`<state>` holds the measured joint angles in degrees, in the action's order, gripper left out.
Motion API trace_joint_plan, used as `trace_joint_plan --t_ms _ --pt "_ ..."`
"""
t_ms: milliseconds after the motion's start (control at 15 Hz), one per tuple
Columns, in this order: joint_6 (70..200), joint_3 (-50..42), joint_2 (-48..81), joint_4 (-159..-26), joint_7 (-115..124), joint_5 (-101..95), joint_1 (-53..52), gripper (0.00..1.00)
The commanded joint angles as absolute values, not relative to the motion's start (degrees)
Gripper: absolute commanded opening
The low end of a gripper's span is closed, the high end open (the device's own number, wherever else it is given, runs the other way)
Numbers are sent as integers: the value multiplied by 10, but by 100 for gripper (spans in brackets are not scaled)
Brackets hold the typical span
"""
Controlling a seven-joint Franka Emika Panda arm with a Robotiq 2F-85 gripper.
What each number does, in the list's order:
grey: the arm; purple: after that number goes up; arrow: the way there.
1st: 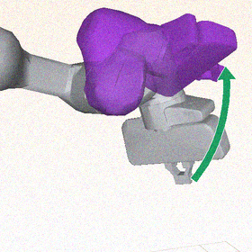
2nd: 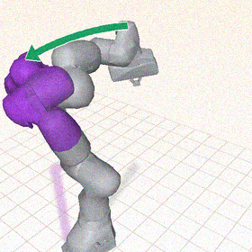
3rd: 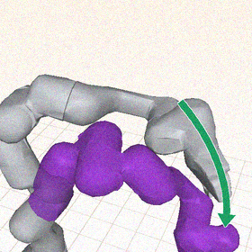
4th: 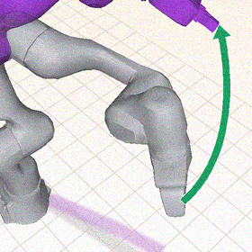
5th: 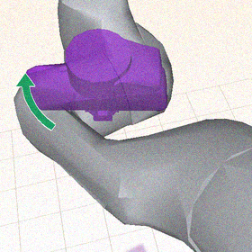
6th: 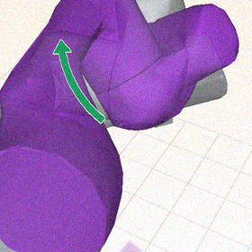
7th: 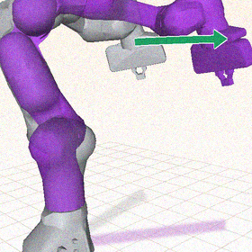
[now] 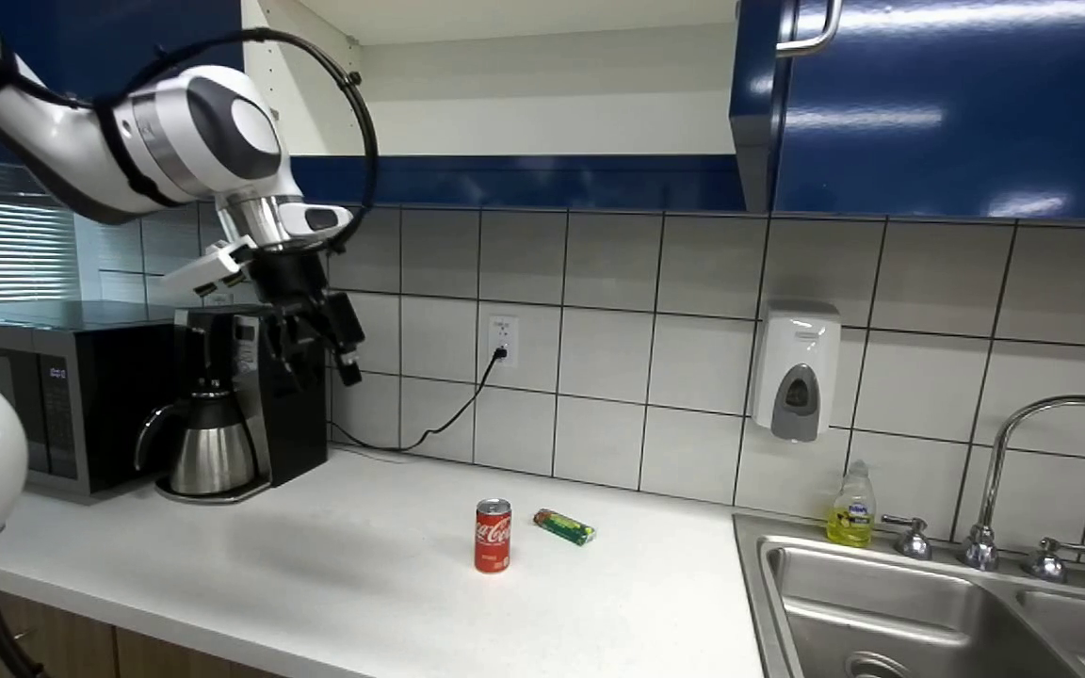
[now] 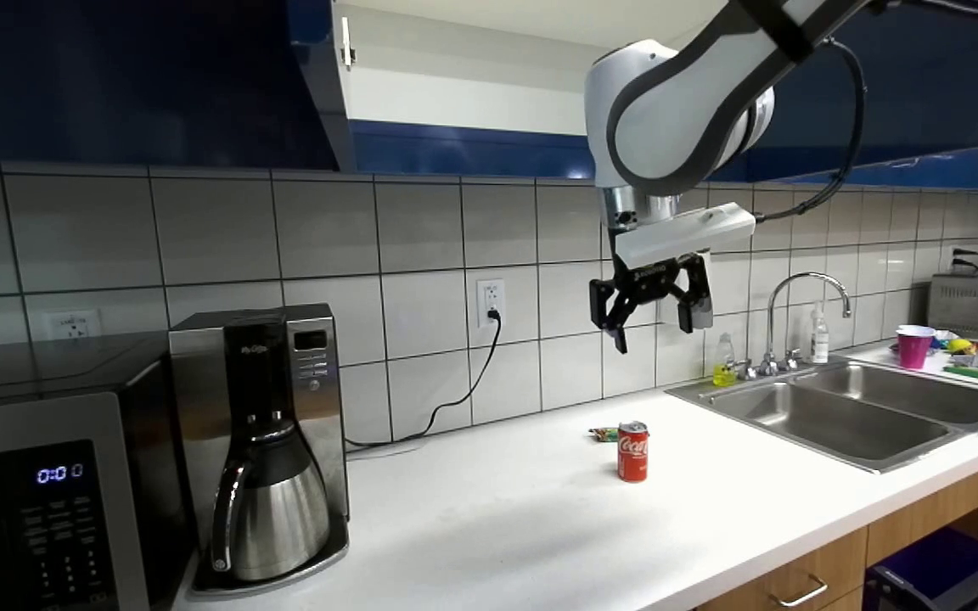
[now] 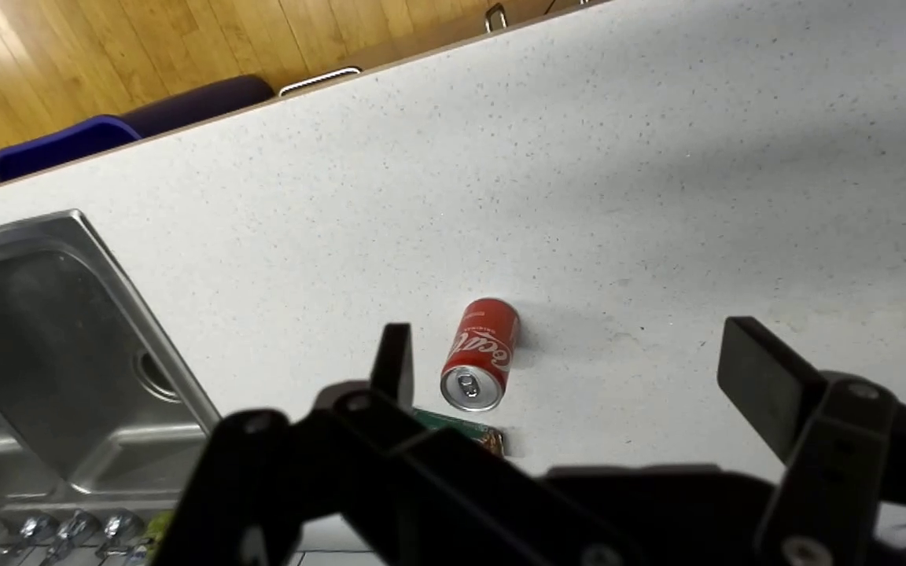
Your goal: Put the can inside the cupboard
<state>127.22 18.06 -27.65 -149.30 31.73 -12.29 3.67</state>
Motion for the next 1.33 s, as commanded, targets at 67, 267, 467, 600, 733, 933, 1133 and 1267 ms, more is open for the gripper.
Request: trace_joint_plan --t_ms 67,267,467,600,733,933,1133,1267 --pt "1357 168 -169 -1484 361 -192 65 100" --pt "1410 154 -107 -1479 399 -242 71 100" --pt "1452 128 -49 -1469 449 -303 69 100" --pt "1475 105 -16 -1460 488 -349 63 100" --pt "1493 78 16 -1449 527 -392 54 100" --pt "1514 37 62 -1427 567 -437 37 100" --pt "1530 34 106 -1404 604 -477 54 100" --pt "1537 23 130 -1391 620 -493 52 100"
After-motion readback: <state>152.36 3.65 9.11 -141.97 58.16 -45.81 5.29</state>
